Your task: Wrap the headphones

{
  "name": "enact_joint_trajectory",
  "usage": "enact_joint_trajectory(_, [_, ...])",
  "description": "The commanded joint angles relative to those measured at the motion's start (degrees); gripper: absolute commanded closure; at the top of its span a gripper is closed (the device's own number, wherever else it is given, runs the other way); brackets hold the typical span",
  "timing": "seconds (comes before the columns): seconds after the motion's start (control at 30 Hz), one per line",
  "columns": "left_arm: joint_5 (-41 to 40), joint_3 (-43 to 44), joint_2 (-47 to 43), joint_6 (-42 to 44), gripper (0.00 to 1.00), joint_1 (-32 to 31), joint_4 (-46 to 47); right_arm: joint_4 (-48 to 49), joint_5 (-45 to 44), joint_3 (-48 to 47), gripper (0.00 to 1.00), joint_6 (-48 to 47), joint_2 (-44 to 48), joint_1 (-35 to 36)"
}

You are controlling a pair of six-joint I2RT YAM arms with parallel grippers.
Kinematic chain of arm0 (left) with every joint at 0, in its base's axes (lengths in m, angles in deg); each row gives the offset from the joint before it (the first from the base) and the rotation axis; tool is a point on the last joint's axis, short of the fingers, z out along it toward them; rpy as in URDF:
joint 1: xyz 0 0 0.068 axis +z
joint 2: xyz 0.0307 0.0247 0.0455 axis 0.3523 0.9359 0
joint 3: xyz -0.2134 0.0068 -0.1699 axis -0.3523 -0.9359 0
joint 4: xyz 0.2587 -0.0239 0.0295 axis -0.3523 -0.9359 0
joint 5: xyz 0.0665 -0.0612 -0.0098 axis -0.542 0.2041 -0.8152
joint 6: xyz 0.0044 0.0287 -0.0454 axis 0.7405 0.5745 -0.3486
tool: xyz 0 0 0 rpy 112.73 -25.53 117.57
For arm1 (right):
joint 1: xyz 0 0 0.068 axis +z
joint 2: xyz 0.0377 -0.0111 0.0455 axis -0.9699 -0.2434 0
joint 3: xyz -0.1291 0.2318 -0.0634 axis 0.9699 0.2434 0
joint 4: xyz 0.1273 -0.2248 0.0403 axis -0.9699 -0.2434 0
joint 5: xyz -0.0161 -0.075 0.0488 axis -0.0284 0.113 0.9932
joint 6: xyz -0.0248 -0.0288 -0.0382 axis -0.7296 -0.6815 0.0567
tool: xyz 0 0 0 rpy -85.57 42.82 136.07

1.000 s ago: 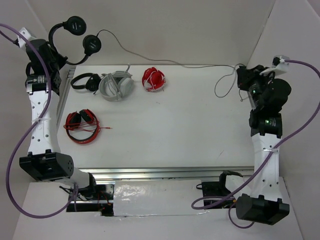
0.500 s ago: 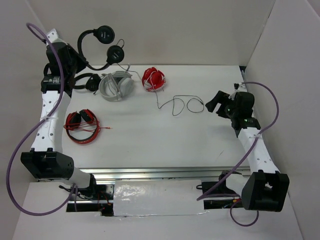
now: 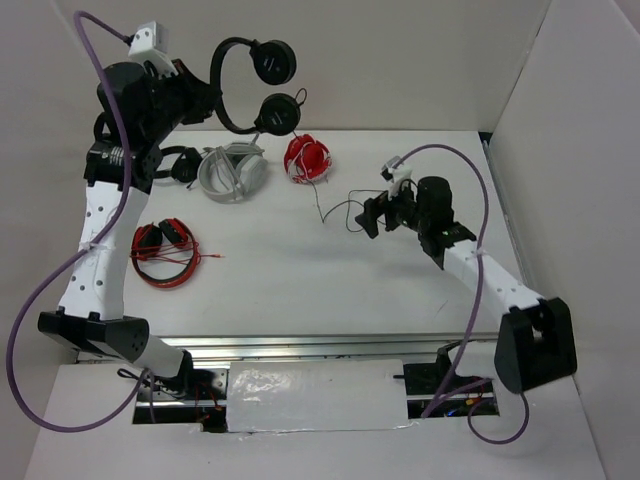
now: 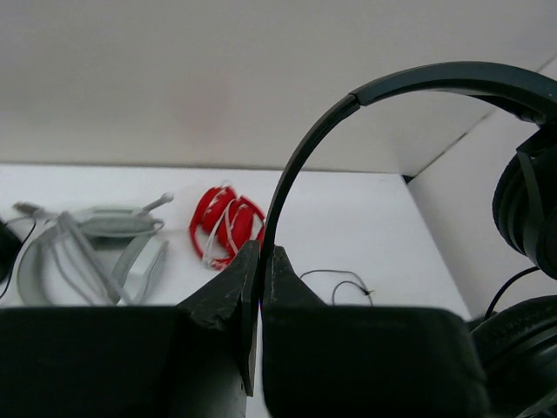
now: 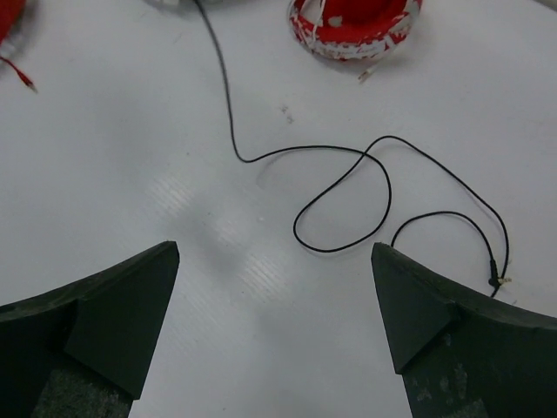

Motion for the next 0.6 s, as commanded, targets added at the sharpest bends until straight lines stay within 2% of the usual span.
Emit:
enact_joint_trajectory(0.0, [7.10, 3.97, -1.25, -1.02, 1.00, -0.23, 3.48, 1.90, 3.55, -5.84, 0.00, -6.16, -7.84, 1.40])
enact_joint_trajectory(0.2, [3.94, 6.77, -3.01, -3.23, 1.00, -0.84, 5.24, 6.12, 4.24, -10.59, 0.00, -6.07, -17.09, 7.99])
enact_joint_trajectory(0.37, [0.52, 19.69, 1.55, -2.44, 1.00, -0.67, -0.28, -2.30, 0.91, -24.47, 0.00, -10.11, -29.72, 12.57])
enact_joint_trajectory(0.43, [0.25, 20.75, 2.35, -2.53, 1.00, -0.58, -0.91, -8.68, 2.82, -32.17, 0.12, -11.78, -33.52, 12.92])
enact_joint_trajectory(0.47, [-0.45, 20.41, 2.18, -2.53, 1.00, -0.40, -0.65, -11.78, 3.71, -34.57, 0.24, -13.09, -36.58, 13.27])
enact_joint_trajectory(0.5, [-1.15, 19.01, 2.00, -2.70, 1.00, -0.23, 0.05, -15.72, 4.76, -37.47, 0.57, -13.19, -37.48, 13.53])
enact_joint_trajectory(0.53, [-1.77, 18.04, 1.65, -2.96, 1.00, 0.03, 0.67, -16.28, 4.95, -37.24, 0.71, -13.11, -37.84, 13.80])
enact_joint_trajectory(0.57, [-2.38, 16.64, 1.30, -3.05, 1.00, 0.21, 1.46, -16.29, 4.95, -36.19, 0.79, -13.45, -36.80, 14.93])
